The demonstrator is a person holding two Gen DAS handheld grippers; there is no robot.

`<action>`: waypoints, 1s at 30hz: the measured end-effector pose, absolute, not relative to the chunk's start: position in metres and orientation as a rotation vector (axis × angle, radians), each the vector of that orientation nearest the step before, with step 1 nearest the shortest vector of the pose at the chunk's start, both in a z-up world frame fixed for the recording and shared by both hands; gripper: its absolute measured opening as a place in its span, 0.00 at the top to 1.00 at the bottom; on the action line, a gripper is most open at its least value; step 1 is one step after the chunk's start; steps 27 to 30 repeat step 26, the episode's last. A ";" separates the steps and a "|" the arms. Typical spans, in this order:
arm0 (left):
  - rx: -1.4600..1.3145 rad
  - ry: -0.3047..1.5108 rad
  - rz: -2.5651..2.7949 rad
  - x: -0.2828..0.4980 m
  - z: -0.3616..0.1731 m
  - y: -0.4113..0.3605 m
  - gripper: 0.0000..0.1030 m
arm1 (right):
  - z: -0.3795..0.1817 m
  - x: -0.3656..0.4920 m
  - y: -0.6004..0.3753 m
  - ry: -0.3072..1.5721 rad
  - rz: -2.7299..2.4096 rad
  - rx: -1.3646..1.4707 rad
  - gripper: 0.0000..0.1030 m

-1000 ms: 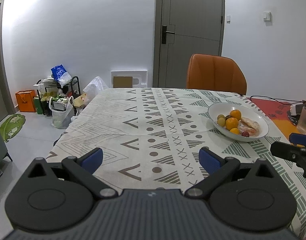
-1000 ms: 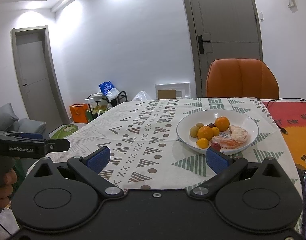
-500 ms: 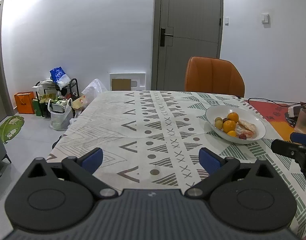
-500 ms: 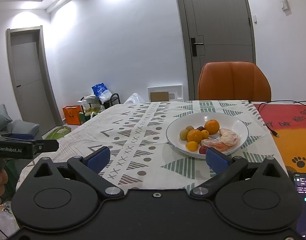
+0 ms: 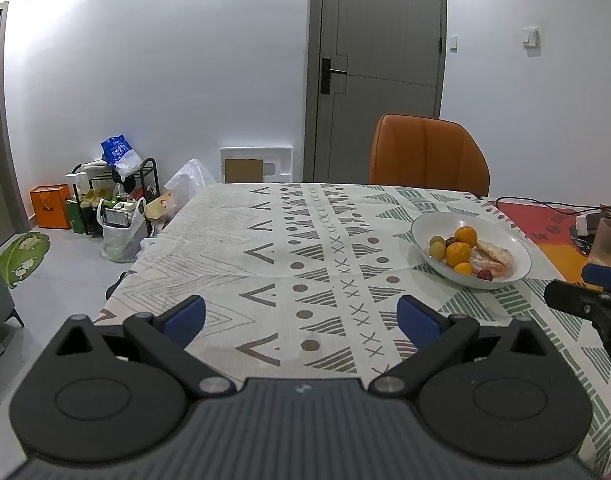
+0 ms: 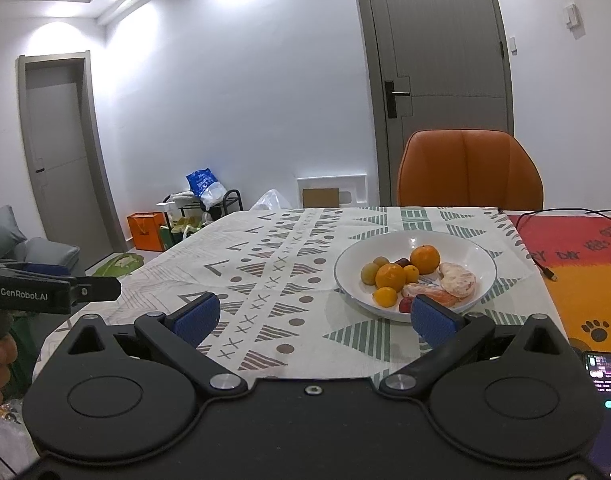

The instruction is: Organize fruits

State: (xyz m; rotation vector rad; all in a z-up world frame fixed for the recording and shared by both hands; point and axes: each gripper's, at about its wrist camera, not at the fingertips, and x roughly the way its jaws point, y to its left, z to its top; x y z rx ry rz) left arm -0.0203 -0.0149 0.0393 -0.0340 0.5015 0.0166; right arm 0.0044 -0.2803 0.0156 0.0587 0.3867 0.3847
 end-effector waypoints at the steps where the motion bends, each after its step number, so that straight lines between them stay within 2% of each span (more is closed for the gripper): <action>1: -0.034 0.501 0.016 -0.020 0.039 -0.015 0.02 | 0.016 0.004 -0.280 0.387 0.384 0.059 0.00; 30: -0.019 0.508 0.009 -0.021 0.040 -0.017 0.02 | 0.014 0.004 -0.281 0.393 0.380 0.058 0.00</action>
